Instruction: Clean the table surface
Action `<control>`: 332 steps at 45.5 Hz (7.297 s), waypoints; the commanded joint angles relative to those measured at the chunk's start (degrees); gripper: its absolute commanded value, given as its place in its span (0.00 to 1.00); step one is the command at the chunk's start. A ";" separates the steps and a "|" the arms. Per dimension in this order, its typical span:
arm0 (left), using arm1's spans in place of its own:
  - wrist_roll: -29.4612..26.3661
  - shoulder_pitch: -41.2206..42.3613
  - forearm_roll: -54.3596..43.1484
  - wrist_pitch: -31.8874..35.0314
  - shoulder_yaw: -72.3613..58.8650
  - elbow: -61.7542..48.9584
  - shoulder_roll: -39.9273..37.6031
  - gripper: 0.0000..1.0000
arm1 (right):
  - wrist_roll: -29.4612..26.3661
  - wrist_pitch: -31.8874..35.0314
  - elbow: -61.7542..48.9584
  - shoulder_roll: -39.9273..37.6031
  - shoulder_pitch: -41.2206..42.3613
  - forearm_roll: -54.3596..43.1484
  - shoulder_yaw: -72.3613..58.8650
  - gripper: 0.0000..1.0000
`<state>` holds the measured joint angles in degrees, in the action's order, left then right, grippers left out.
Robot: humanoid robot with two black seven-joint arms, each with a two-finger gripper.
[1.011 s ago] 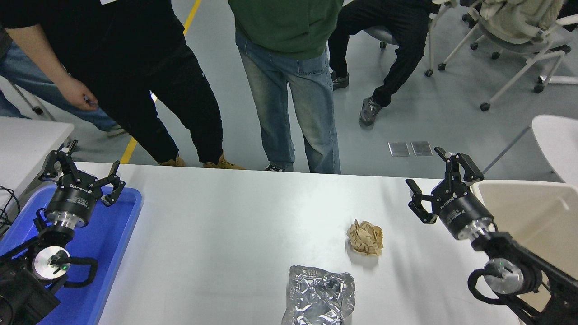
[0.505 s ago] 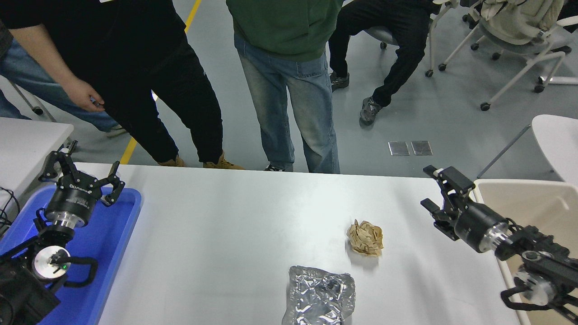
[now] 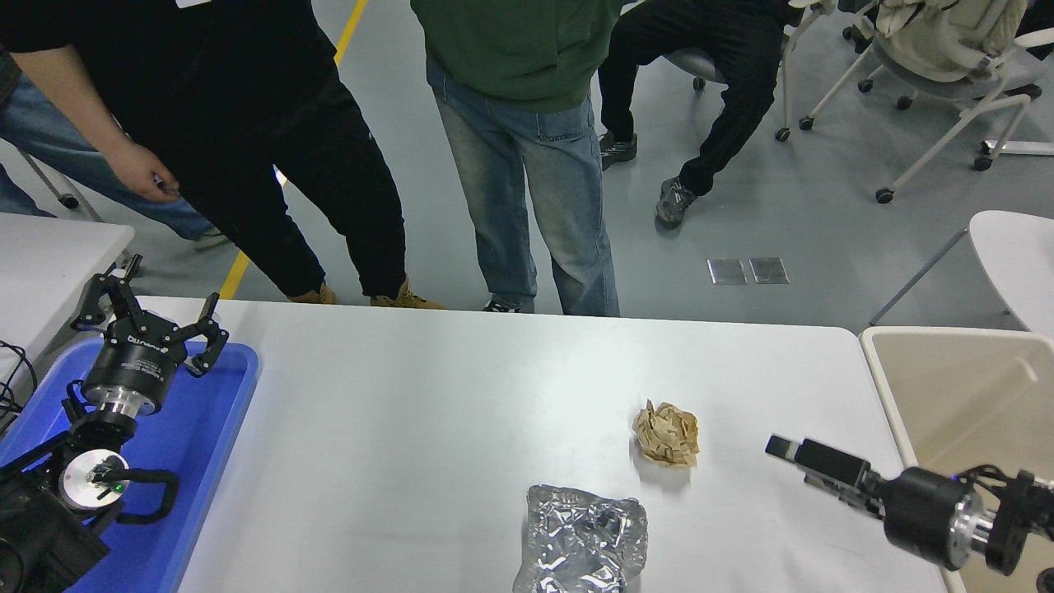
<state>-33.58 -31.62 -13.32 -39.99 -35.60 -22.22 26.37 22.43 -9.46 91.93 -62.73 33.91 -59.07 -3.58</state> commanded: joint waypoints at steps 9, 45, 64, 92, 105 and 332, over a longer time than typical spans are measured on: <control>0.00 -0.02 0.05 -0.08 0.00 -0.02 0.00 1.00 | -0.19 -0.21 7.65 -2.49 -0.16 -9.92 -6.88 0.99; 0.00 -0.02 0.05 0.00 0.00 -0.02 0.00 1.00 | -14.34 -0.21 -4.56 21.06 2.12 -4.21 -6.96 1.00; 0.00 -0.02 -0.04 0.00 0.00 -0.02 0.00 1.00 | -14.61 -0.39 -2.81 23.26 3.97 -0.60 -6.96 1.00; 0.00 0.07 0.05 0.00 0.00 0.07 0.00 1.00 | -14.43 -1.27 -8.69 30.21 3.18 -5.00 -7.14 1.00; 0.09 0.07 -0.04 0.00 0.00 0.07 0.00 1.00 | -14.43 -1.71 -12.65 33.81 3.27 -7.63 -7.14 1.00; 0.00 0.07 0.05 0.00 0.00 0.07 0.00 1.00 | -17.68 32.58 -50.61 -5.93 23.93 -0.08 13.34 0.00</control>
<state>-33.56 -31.55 -13.35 -39.99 -35.60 -22.19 26.37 4.69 30.64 52.81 -78.21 60.76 -59.52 13.29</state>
